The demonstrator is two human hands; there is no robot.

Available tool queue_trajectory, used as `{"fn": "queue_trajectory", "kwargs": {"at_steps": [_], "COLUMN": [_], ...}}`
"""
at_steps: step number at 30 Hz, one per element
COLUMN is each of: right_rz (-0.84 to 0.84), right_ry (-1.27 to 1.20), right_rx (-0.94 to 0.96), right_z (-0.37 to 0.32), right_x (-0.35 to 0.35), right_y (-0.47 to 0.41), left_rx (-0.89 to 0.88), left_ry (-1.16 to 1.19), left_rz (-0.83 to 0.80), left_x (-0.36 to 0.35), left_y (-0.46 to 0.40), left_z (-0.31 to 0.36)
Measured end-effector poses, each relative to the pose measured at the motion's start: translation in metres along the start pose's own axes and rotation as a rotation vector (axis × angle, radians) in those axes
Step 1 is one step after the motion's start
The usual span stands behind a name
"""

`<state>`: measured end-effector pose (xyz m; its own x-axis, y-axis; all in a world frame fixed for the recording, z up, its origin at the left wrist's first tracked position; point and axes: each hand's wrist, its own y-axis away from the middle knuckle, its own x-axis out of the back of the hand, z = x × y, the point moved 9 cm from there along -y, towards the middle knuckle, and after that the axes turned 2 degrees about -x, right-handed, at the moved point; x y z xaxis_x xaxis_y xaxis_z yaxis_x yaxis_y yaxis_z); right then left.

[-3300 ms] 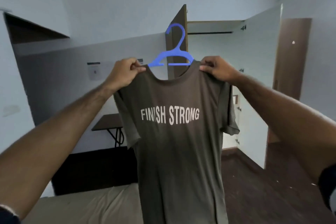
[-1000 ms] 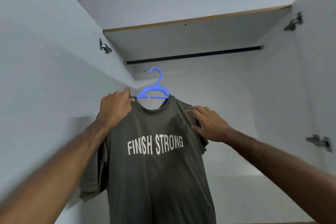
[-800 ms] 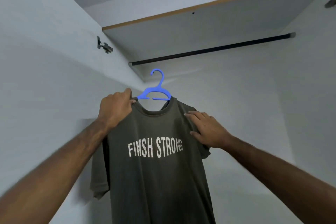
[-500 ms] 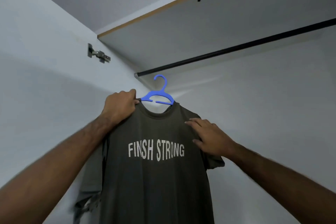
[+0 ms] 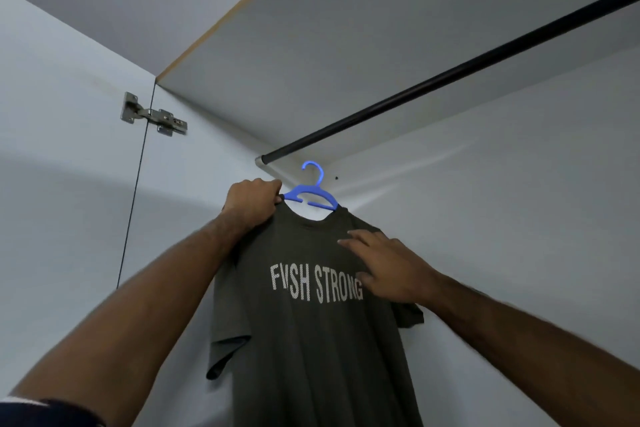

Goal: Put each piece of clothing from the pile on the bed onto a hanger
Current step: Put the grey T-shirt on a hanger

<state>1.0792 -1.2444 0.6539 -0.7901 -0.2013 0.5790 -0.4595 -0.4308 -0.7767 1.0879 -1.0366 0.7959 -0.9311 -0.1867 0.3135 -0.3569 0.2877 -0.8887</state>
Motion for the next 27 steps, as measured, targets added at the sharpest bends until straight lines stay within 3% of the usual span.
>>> {"fn": "queue_trajectory", "kwargs": {"at_steps": [15,20,27], "right_rz": [0.075,0.085,0.028], "right_ry": [-0.038,-0.132,-0.22], "right_rx": [0.023,-0.047,-0.087], "right_z": [0.009,0.01,-0.016], "right_x": [-0.046,-0.066,-0.11], "right_y": [-0.087,-0.106,-0.125], "left_rx": [0.073,-0.021,-0.004], "left_ry": [-0.099,-0.233,-0.26], "left_rz": [0.148,0.246,0.174], "left_x": [-0.017,-0.003,0.002], "left_y": [-0.07,-0.046,-0.029], "left_z": [-0.069,-0.07,-0.064]}}
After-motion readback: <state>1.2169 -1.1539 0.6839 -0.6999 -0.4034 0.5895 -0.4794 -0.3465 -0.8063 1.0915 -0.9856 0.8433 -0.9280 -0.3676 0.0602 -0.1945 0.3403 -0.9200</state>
